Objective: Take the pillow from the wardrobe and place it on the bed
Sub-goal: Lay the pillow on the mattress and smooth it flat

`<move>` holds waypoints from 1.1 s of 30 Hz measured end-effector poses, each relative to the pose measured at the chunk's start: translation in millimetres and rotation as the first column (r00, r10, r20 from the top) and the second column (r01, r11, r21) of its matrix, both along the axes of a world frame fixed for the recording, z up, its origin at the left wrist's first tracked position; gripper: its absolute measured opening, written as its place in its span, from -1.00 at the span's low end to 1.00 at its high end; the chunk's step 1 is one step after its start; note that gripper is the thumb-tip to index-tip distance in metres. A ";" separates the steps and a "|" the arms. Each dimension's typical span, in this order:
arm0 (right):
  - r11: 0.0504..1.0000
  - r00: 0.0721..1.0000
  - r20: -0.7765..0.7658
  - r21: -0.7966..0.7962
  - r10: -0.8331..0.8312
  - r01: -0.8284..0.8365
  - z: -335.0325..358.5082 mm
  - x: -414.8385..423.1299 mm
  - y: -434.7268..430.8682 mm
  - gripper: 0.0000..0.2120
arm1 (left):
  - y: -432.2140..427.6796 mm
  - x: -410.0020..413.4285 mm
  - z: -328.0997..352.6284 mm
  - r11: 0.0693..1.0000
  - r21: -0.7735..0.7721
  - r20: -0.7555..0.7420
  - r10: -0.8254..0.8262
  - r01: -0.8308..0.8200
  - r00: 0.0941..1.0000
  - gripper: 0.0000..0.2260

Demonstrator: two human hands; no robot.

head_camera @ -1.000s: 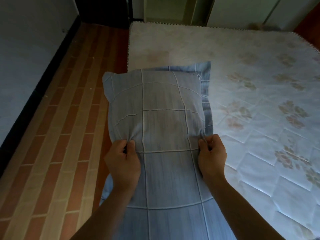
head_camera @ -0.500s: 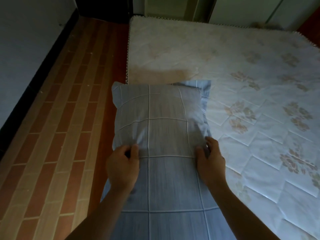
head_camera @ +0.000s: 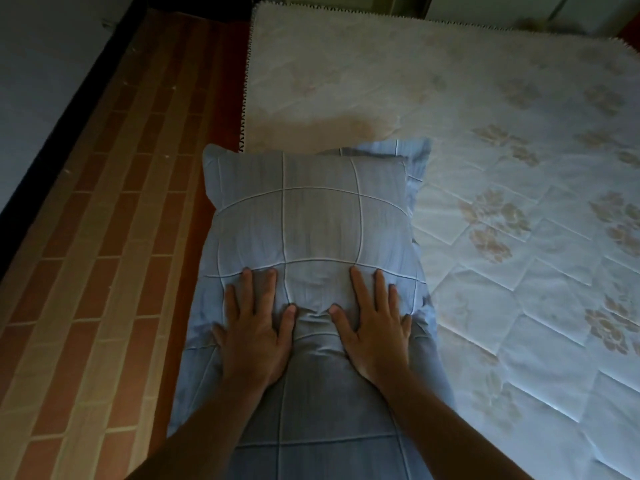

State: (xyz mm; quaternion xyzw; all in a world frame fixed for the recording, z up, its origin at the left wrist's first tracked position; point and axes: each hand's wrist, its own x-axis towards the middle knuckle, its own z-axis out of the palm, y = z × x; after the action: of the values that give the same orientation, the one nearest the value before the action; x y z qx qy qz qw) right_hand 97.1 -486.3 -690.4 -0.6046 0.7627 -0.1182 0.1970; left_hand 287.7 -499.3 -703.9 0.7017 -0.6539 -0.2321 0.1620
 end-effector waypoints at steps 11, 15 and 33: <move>1.000 0.996 0.089 -0.014 -0.005 0.006 10.8 -0.4 5.9 -0.26 | 1.7 4.0 12.8 1.000 -0.022 -0.037 0.017 -0.018 0.999 -0.34; 0.998 0.981 0.193 -0.053 0.025 -0.015 39.9 -18.0 13.1 -0.28 | 3.5 12.8 44.5 0.998 -0.061 -0.180 0.017 -0.028 0.984 -0.35; 0.994 0.993 0.071 -0.050 -0.095 0.099 77.6 -8.8 112.6 -0.31 | 89.5 56.0 63.5 0.999 -0.041 -0.169 -0.041 0.034 0.985 -0.33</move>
State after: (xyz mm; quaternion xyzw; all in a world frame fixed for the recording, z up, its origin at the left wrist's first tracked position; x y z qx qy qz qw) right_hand 88.3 -373.8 -612.8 -0.5676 0.7804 -0.1688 0.2008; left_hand 343.7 -409.8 -640.3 0.6636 -0.6551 -0.2818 0.2260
